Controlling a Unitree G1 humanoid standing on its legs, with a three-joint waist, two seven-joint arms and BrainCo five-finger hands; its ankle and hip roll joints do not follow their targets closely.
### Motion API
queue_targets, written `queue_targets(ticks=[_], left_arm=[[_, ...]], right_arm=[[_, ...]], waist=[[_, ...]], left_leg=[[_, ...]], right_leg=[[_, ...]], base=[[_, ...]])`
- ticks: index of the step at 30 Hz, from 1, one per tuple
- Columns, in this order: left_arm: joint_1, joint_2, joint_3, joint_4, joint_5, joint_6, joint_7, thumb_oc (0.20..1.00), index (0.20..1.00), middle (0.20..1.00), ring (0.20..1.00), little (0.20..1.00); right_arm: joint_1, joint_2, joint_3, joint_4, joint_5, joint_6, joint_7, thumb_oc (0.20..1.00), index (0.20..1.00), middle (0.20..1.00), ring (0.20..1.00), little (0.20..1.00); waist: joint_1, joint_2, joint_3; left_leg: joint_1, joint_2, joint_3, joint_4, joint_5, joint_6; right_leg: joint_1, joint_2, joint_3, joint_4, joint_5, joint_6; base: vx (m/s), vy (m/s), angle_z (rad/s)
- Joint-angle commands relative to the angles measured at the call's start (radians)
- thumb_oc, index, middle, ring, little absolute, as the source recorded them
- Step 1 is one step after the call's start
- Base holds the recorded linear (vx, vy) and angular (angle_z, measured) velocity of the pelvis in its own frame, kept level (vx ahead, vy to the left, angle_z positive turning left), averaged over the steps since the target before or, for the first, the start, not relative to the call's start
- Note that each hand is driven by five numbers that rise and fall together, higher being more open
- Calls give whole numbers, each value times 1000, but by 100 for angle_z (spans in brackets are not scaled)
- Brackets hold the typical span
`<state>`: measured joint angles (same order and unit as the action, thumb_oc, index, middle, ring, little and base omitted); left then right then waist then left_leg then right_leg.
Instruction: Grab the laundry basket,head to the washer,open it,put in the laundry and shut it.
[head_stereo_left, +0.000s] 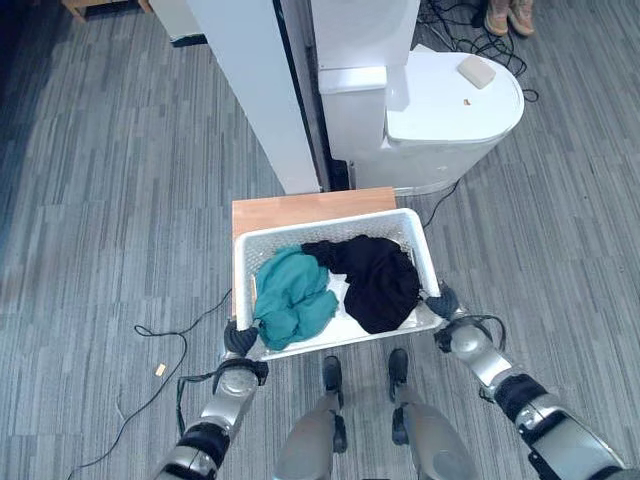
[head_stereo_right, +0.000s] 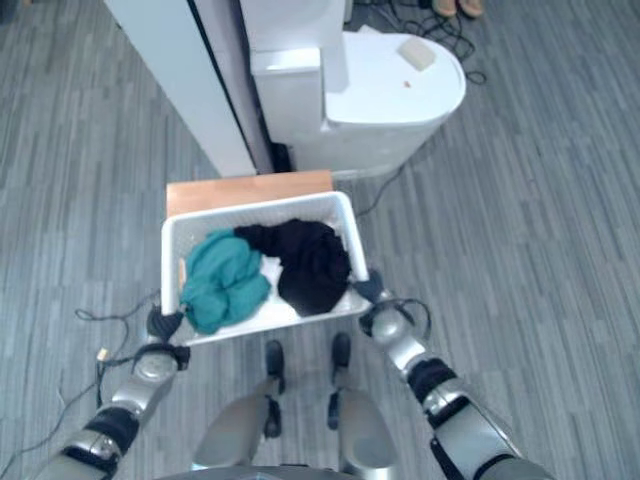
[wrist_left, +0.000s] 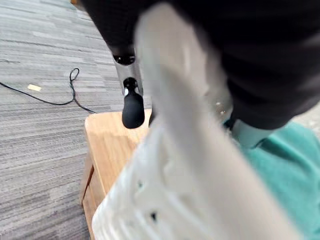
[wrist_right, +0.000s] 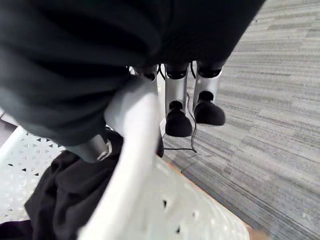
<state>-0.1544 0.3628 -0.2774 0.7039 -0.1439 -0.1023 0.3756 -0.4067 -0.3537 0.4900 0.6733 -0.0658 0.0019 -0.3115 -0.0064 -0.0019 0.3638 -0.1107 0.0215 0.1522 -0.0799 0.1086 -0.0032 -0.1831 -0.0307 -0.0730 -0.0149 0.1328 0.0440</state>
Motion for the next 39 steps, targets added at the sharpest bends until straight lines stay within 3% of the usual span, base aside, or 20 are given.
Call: queue_targets(ticks=[1,8,10,12,13,15,17,18,19,20,21,24,26,27,28,30,31,35,36,39], left_arm=[[20,23,20,-153,-5,-96,-57,200,200,200,200,200],[164,33,14,-407,10,-87,-151,200,200,200,200,200],[183,36,-7,-476,32,-87,-173,200,200,200,200,200],[184,37,-14,-494,37,-89,-175,200,200,200,200,200],[189,39,-21,-525,49,-91,-175,200,200,200,200,200],[191,41,-21,-542,54,-93,-173,200,200,200,200,200],[189,44,-18,-562,58,-94,-173,200,200,200,200,200],[187,47,-18,-566,55,-95,-171,200,200,200,200,200],[187,61,-10,-582,56,-96,-174,200,200,200,200,200],[188,62,-10,-584,56,-95,-174,200,200,200,200,200],[216,70,-1,-592,57,-87,-181,200,200,200,200,200],[236,61,9,-574,58,-82,-196,200,200,200,200,200],[242,51,8,-557,55,-83,-214,200,200,200,200,200],[235,38,-2,-553,37,-85,-205,200,200,200,200,200],[234,34,-7,-550,31,-81,-205,200,200,200,200,200],[241,30,-18,-557,25,-84,-199,200,200,200,200,200],[248,26,-18,-559,20,-84,-192,200,200,200,200,200],[249,24,-13,-560,14,-79,-185,200,200,200,200,200],[248,23,-3,-562,14,-77,-180,200,200,200,200,200],[247,21,9,-568,15,-69,-171,200,200,200,200,200]], right_arm=[[57,11,-24,-174,7,-89,52,200,200,200,200,200],[291,-74,-168,-500,2,-112,116,200,200,200,200,200],[366,-82,-209,-608,7,-128,141,200,200,200,200,200],[387,-82,-217,-631,16,-133,146,200,200,200,200,200],[422,-83,-229,-684,42,-144,162,200,200,200,200,200],[434,-89,-237,-705,53,-149,170,200,200,200,200,200],[449,-96,-248,-742,59,-159,176,200,200,200,200,200],[452,-98,-254,-749,63,-163,174,200,200,200,200,200],[458,-97,-256,-765,70,-170,174,200,200,200,200,200],[460,-97,-257,-766,71,-170,175,200,200,200,200,200],[463,-103,-261,-774,70,-169,178,200,200,200,200,200],[483,-103,-272,-776,76,-165,187,200,200,200,200,200],[508,-120,-295,-785,82,-170,187,200,200,200,200,200],[498,-144,-300,-780,82,-169,176,200,200,200,200,200],[494,-154,-307,-779,83,-165,169,200,200,200,200,200],[494,-163,-314,-796,87,-159,167,200,200,200,200,200],[498,-166,-312,-796,87,-155,168,200,200,200,200,200],[492,-163,-302,-786,86,-150,161,200,200,200,200,200],[485,-159,-299,-777,77,-144,151,200,200,200,200,200],[476,-146,-300,-770,85,-148,133,200,200,200,200,200]], waist=[[-3,-54,-82],[-63,-52,-137],[-113,-47,-149],[-131,-46,-154],[-158,-41,-162],[-167,-39,-164],[-176,-32,-167],[-175,-27,-166],[-148,-6,-169],[-151,-6,-169],[-155,-7,-180],[-174,-7,-190],[-191,-7,-195],[-179,1,-175],[-165,-1,-171],[-134,-26,-165],[-115,-45,-167],[-87,-55,-164],[-64,-51,-159],[-35,-39,-156]], left_leg=[[0,-17,-15,106,-140,-9],[93,-1,58,133,-192,2],[137,7,121,135,-216,9],[148,11,149,135,-222,10],[166,20,209,136,-231,11],[176,27,240,136,-236,9],[189,42,283,136,-239,5],[199,54,309,130,-235,-1],[225,86,341,119,-246,-18],[225,88,338,118,-246,-19],[241,103,379,114,-239,-29],[262,118,407,138,-253,-39],[253,173,422,258,-262,-55],[212,215,368,389,-195,-88],[181,200,294,439,-170,-86],[69,95,138,460,-199,-47],[28,40,61,417,-247,-33],[-32,-33,-22,365,-232,-23],[-67,-77,-94,299,-180,-30],[-125,-115,-145,246,-102,-35]], right_leg=[[-7,-75,33,73,-97,87],[47,-56,92,75,-111,96],[48,-38,134,89,-115,108],[43,-33,146,94,-111,114],[30,-22,165,93,-103,124],[22,-19,166,94,-96,129],[8,-26,127,98,-90,132],[-5,-41,65,106,-88,130],[-8,-104,-152,125,-119,123],[-6,-103,-156,125,-121,122],[-1,-131,-256,144,-135,104],[-12,-117,-214,149,-151,97],[8,-89,-173,141,-176,72],[39,-49,-155,137,-208,37],[58,-31,-137,131,-214,26],[80,-22,-92,105,-200,15],[105,-15,-37,83,-201,22],[132,2,19,65,-198,21],[161,35,67,52,-199,19],[205,75,136,51,-217,12]], base=[[68,18,-14],[39,11,-37],[18,27,-53],[11,1,-94],[23,-4,-128],[21,-57,-121],[26,-136,-126],[89,-220,-111],[84,-170,-120],[120,-307,-208],[47,-204,-202],[159,-235,-134],[262,-371,-78],[258,-344,-44],[270,-291,-39],[210,-174,-98],[155,-111,-127],[211,-49,-80],[214,-44,-102],[259,-3,-88]])
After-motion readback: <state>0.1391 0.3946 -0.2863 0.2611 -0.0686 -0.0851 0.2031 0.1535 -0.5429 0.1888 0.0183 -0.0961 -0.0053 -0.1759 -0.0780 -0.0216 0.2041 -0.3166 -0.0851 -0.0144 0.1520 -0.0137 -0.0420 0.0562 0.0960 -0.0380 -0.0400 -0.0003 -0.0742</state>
